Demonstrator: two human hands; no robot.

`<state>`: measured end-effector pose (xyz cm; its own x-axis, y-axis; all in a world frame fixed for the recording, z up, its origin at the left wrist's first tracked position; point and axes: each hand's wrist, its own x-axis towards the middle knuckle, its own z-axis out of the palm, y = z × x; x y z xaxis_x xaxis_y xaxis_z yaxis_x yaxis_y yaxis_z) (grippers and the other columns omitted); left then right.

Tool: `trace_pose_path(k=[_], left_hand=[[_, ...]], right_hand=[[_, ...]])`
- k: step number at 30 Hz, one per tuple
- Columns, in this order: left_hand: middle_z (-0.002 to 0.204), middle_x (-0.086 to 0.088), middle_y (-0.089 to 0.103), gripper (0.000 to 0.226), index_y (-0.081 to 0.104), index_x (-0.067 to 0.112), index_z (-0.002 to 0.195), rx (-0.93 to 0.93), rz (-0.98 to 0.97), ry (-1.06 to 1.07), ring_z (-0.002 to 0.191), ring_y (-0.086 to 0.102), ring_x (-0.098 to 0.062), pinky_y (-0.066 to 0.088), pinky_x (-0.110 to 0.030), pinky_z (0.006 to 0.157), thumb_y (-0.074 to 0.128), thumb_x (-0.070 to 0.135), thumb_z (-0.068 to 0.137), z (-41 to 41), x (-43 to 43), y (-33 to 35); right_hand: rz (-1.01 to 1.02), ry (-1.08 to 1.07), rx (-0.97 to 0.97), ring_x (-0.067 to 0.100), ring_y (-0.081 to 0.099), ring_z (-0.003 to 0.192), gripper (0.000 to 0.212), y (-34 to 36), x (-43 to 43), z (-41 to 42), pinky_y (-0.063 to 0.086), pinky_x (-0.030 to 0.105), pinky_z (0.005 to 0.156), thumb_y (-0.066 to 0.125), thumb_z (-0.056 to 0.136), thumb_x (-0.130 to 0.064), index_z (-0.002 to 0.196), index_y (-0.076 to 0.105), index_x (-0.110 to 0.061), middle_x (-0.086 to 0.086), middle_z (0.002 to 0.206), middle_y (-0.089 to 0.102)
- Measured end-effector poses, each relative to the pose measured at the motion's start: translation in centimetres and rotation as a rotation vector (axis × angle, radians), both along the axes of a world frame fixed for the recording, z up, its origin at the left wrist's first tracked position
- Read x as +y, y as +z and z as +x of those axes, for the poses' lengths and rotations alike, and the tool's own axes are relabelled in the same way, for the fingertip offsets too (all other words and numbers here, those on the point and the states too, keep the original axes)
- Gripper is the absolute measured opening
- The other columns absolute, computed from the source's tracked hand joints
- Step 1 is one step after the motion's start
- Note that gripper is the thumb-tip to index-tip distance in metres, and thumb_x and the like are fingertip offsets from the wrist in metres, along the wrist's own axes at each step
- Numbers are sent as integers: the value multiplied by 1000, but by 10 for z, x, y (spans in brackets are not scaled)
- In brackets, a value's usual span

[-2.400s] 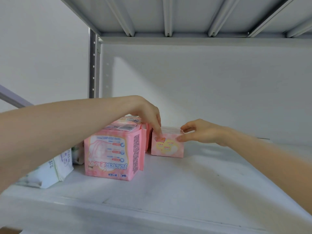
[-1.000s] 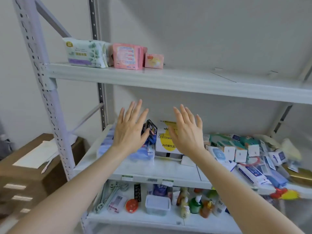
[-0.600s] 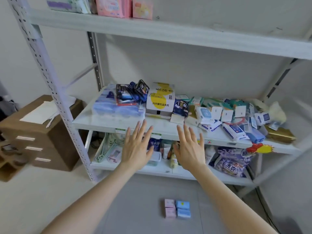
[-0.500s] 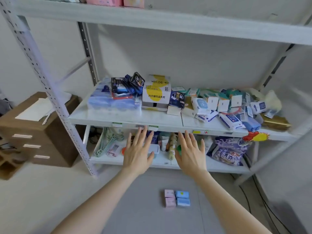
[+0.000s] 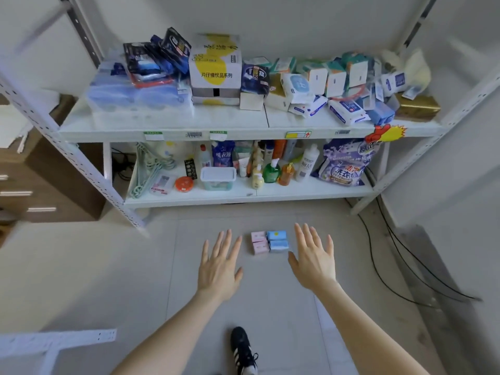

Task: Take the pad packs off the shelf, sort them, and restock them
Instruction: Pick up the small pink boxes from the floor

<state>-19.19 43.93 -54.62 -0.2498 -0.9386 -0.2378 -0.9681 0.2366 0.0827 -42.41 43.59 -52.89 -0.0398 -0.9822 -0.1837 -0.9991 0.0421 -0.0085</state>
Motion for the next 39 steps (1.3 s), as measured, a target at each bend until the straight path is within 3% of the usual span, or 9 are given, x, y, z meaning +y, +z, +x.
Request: trace_pose_path(k=[8, 22, 28, 35, 39], left_hand=[[162, -4, -13, 74, -3, 25, 154, -34, 54, -15, 149, -12, -21, -7, -48, 118, 38, 45, 96, -21, -17, -18], [163, -5, -3, 72, 2, 22, 154, -25, 171, 86, 149, -3, -23, -1, -49, 118, 39, 44, 96, -90, -140, -123], [163, -4, -2, 73, 2, 22, 154, -11, 258, 65, 149, 0, -23, 3, -48, 119, 40, 45, 96, -100, -175, -217], [163, -2, 0, 77, 4, 22, 154, 20, 327, 34, 149, 3, -21, 5, -45, 120, 46, 43, 94, -86, -217, -372], [163, -1, 1, 78, 4, 22, 154, 33, 364, 13, 149, 3, -21, 4, -45, 120, 48, 43, 94, -77, -237, -458]], right_hand=[[74, -40, -13, 19, 9, 148, 70, -33, -5, -33, 4, 51, 117, 33, 98, -45, 153, -1, -18, 3, 161, 14], [299, 92, -91, 22, 10, 147, 70, -149, -132, -63, 6, 53, 117, 36, 96, -42, 153, 4, -16, 7, 161, 13], [364, 117, -127, 21, 11, 147, 75, -240, -163, -70, 5, 53, 116, 41, 93, -45, 152, 6, -14, 7, 160, 15], [427, 120, -132, 22, 11, 148, 78, -395, -188, -72, -2, 52, 117, 42, 93, -48, 153, 4, -15, 7, 161, 13], [449, 136, -135, 22, 13, 147, 77, -478, -196, -65, 2, 51, 117, 43, 92, -48, 152, 7, -15, 7, 160, 15]])
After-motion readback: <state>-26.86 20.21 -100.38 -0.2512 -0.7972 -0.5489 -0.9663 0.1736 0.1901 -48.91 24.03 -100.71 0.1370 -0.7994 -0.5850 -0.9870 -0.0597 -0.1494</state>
